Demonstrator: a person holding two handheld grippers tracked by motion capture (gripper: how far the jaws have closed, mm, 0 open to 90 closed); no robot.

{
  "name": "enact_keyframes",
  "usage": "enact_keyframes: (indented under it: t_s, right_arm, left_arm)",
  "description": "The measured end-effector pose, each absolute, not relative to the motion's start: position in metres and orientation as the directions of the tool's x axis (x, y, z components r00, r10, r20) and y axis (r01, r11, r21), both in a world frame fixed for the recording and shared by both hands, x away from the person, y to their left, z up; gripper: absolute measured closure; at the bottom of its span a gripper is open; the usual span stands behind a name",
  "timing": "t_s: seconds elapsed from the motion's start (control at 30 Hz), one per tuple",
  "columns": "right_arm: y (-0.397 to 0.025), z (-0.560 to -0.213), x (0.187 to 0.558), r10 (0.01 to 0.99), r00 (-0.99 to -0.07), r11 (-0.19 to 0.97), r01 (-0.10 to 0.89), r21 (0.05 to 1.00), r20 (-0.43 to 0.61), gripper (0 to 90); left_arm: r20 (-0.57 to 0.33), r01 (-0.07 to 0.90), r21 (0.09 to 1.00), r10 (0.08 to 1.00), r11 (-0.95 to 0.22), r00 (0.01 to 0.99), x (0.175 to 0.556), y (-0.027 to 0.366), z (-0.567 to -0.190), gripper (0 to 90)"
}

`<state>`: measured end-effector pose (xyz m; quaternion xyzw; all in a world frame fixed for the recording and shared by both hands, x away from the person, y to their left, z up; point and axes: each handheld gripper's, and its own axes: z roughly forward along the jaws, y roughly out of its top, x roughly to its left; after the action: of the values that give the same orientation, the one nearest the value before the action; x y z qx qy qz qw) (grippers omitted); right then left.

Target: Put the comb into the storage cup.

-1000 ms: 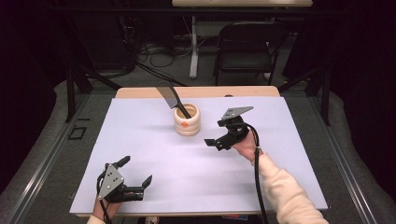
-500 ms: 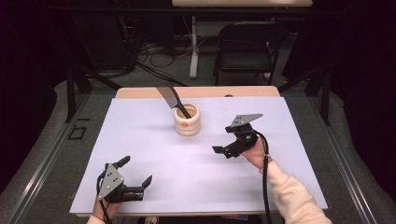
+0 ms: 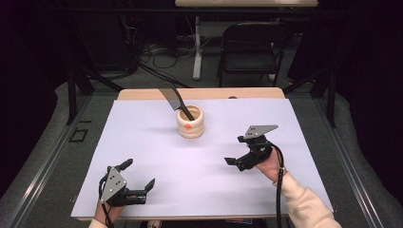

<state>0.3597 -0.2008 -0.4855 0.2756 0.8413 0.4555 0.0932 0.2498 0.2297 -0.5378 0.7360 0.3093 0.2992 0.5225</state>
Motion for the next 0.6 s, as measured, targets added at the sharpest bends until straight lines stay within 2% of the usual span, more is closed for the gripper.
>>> enact_keyframes:
  t_s: [0.6]
  right_arm:
    - [-0.212,-0.486,0.340,0.560,-0.825,0.439,0.372,0.818,0.074,0.0]
  left_arm:
    - [0.120,0.141,0.954,0.767,-0.265,0.631,0.250,0.229,-0.538,0.2]
